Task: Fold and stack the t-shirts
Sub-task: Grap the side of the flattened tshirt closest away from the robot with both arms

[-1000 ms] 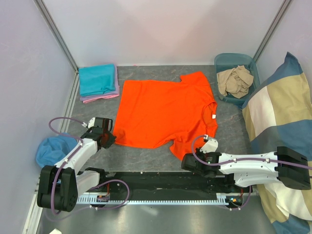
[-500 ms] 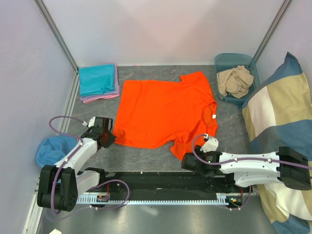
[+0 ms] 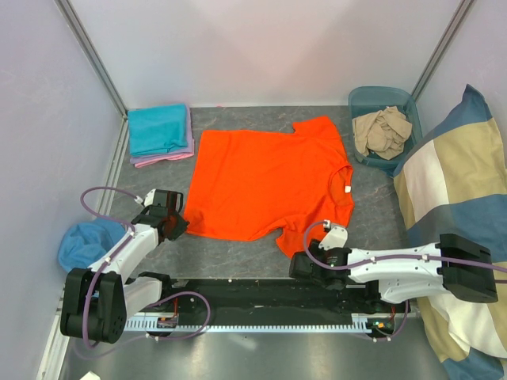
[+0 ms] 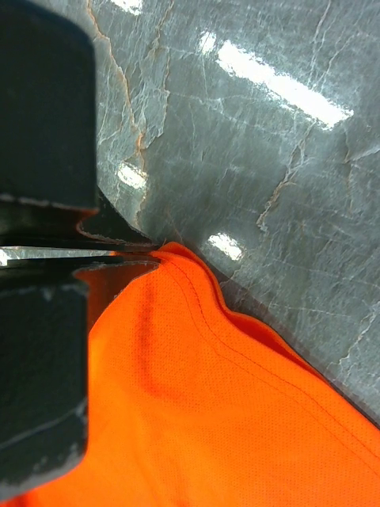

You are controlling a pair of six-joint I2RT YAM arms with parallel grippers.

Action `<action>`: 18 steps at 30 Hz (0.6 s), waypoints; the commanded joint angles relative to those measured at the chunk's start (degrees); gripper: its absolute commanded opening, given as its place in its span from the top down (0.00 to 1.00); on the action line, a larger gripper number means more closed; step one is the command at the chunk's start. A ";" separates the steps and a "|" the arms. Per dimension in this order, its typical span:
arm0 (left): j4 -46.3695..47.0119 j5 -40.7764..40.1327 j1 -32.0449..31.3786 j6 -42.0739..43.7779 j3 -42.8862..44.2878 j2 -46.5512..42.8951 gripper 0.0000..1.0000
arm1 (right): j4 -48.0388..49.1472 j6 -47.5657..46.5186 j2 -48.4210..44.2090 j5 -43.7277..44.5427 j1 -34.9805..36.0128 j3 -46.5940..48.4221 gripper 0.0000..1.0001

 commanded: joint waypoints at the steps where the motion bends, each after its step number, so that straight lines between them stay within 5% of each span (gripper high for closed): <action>1: 1.79 -0.33 -0.05 2.35 1.86 0.17 0.98 | 1.19 1.99 2.06 -1.08 2.11 2.52 0.48; 7: 1.97 -0.24 -0.05 2.52 1.86 -0.10 0.98 | 2.24 2.78 3.21 -1.51 2.56 1.65 0.50; 18: 1.88 -0.24 -0.05 2.35 1.60 -0.01 0.98 | 8.04 2.78 6.63 -4.77 2.56 -2.84 0.71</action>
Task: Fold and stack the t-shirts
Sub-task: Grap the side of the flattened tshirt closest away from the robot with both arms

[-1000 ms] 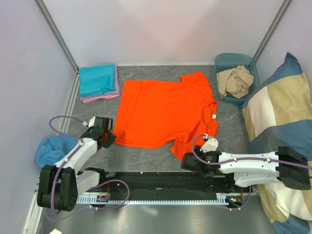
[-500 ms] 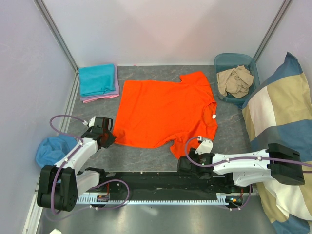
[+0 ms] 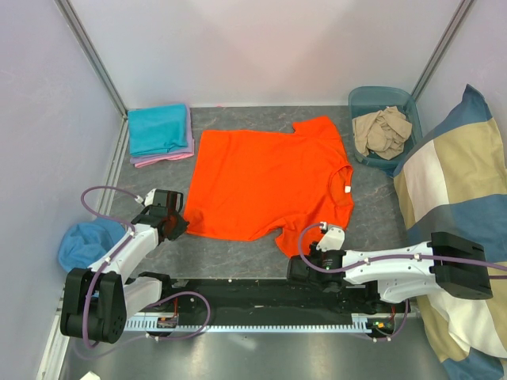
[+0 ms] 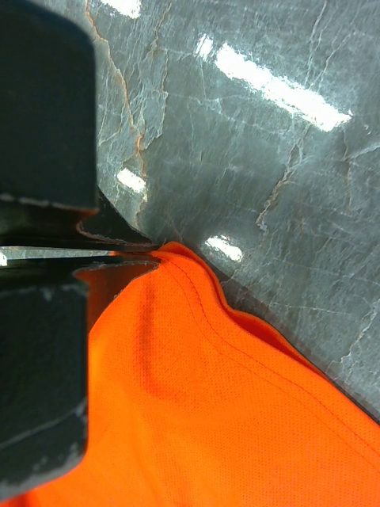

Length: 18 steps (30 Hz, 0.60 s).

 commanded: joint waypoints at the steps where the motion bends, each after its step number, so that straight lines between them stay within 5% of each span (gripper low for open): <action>1: 1.95 -0.31 -0.05 1.52 1.56 -0.12 0.98 | 8.39 2.28 3.11 -6.69 0.37 -3.71 0.73; 8: 1.95 -0.31 -0.05 1.43 1.03 -0.38 0.98 | 9.71 2.10 3.29 -7.22 0.28 -4.50 0.99; 18: 0.63 0.04 -0.05 3.10 5.76 -1.35 0.98 | -5.13 2.54 -4.17 2.61 -0.42 2.96 1.00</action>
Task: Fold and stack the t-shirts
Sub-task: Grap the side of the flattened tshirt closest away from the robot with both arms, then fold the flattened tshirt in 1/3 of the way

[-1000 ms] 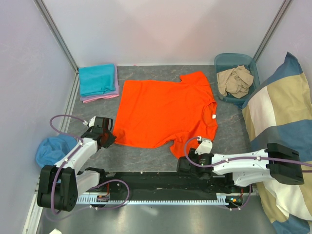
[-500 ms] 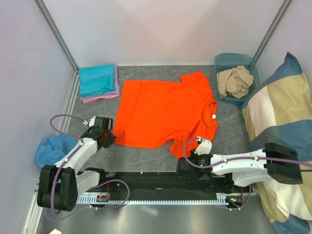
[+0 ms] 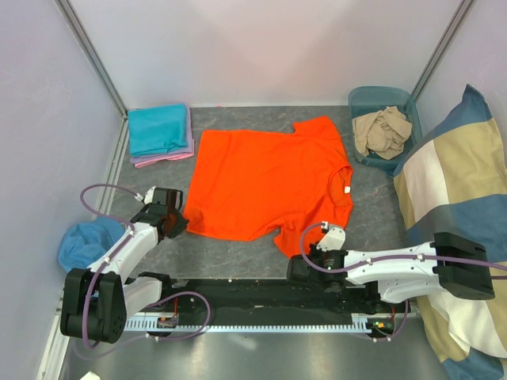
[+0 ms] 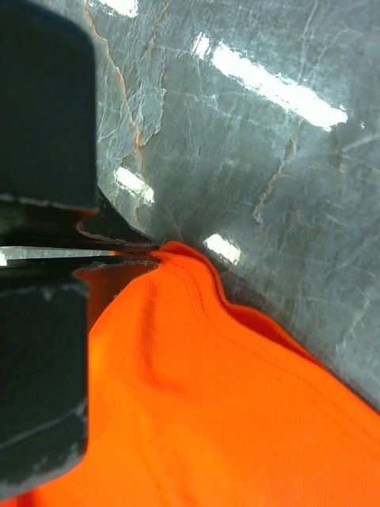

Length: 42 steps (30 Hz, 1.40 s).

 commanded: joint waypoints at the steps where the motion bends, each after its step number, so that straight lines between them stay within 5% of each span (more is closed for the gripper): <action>1: -0.20 -0.09 -0.05 2.99 6.25 -1.94 0.98 | -9.46 1.27 -5.74 2.01 -0.92 4.93 1.00; 14: -2.32 0.09 -0.05 6.33 17.51 0.60 0.98 | -28.19 -4.70 -19.47 13.61 -12.78 16.54 1.00; 28: 1.81 0.97 -0.05 7.74 21.99 8.33 0.98 | -29.34 -10.06 -18.34 20.64 -19.56 20.93 1.00; 34: 2.96 1.14 -0.05 8.35 25.59 13.26 0.98 | -21.64 -20.59 -14.91 22.15 -25.35 23.40 1.00; 42: 4.18 0.62 0.03 8.44 27.88 16.42 0.98 | -2.72 -42.66 -12.98 9.85 -43.36 20.76 1.00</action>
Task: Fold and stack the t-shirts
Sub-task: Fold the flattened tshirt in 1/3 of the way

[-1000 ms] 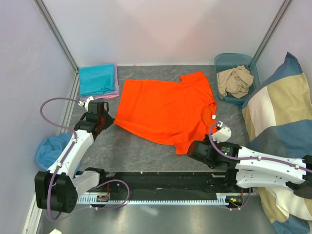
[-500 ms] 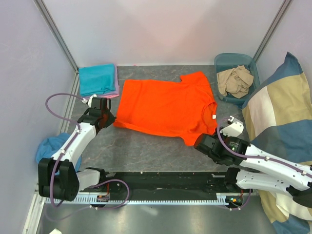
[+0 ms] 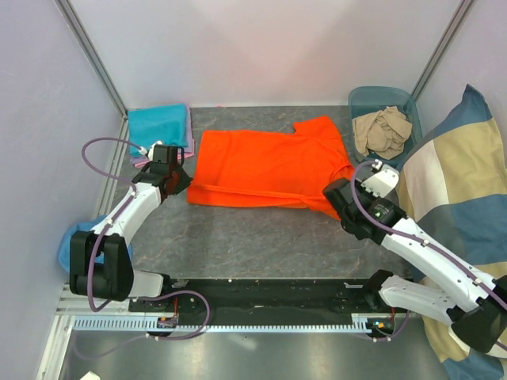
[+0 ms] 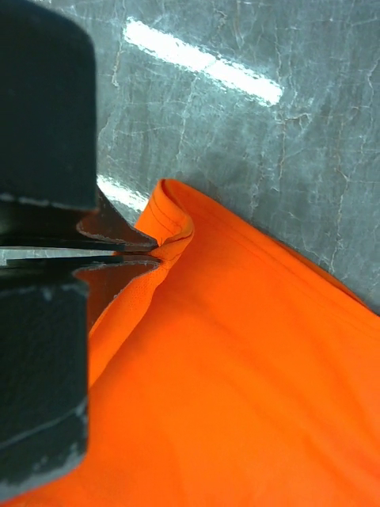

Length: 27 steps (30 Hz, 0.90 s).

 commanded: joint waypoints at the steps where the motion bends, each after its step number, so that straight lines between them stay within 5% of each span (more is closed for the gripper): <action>1: 2.59 -0.80 -0.05 2.17 3.01 1.37 0.98 | 12.34 -15.49 1.25 -6.35 -6.94 -0.44 1.00; 27: 4.44 -2.12 -0.05 1.99 11.97 13.32 0.98 | 28.79 -28.61 14.26 -20.69 -22.67 0.97 1.00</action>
